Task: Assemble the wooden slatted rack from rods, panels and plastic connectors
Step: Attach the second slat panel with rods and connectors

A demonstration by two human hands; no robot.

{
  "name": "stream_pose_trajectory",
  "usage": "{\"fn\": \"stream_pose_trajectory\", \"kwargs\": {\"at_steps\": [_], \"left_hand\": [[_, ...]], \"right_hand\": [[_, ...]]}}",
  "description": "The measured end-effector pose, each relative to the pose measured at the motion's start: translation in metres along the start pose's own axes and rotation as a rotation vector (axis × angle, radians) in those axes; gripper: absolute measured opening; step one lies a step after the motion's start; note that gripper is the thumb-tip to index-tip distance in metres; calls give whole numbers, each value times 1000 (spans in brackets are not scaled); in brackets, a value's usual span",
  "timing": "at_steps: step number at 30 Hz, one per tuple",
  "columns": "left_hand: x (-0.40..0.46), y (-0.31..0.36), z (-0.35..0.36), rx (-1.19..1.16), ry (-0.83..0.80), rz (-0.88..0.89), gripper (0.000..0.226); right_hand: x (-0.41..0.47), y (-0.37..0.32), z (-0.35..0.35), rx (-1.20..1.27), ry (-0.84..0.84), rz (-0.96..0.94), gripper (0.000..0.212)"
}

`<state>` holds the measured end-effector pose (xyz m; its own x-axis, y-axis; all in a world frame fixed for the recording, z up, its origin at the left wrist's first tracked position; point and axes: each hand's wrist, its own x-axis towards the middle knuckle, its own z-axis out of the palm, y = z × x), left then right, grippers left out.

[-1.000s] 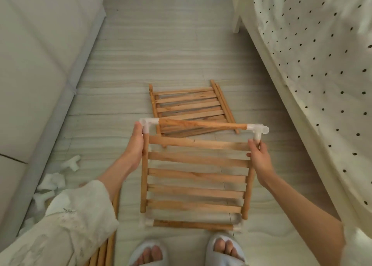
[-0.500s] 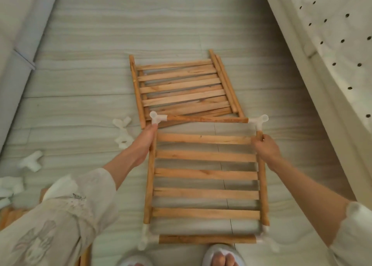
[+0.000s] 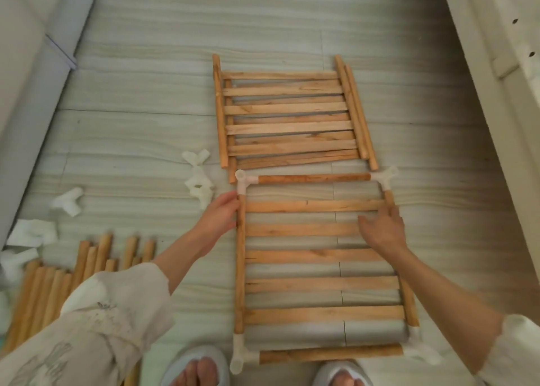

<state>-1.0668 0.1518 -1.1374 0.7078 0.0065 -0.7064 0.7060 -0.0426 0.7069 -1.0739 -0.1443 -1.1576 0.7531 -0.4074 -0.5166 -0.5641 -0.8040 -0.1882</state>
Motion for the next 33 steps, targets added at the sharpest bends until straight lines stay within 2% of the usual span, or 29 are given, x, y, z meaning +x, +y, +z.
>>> {"fn": "stream_pose_trajectory", "kwargs": {"at_steps": [3, 8, 11, 15, 17, 22, 25, 30, 33], "left_hand": [[-11, -12, -12, 207, 122, 62, 30], [-46, -46, -37, 528, 236, 196, 30], [-70, -74, -69, 708, 372, 211, 35], [-86, -103, -115, 817, 679, 51, 46], [-89, -109, -128, 833, 655, -45, 60], [-93, -120, -133, 896, 584, -27, 74], [-94, -126, -132, 902, 517, -89, 82], [-81, -124, -132, 849, 450, -184, 81], [-75, -122, -129, 784, 401, -192, 59]], "right_hand": [[-43, -24, 19, -147, -57, -214, 63], [-117, -67, 68, -307, -357, -610, 62], [-136, -71, 87, -491, -533, -675, 67], [-132, -71, 89, -616, -560, -682, 70], [-130, -75, 89, -689, -537, -695, 70], [-126, -83, 84, -734, -548, -701, 69], [-125, -86, 81, -731, -563, -704, 69], [-125, -85, 80, -704, -598, -700, 67], [-123, -83, 78, -687, -610, -704, 64]]}}
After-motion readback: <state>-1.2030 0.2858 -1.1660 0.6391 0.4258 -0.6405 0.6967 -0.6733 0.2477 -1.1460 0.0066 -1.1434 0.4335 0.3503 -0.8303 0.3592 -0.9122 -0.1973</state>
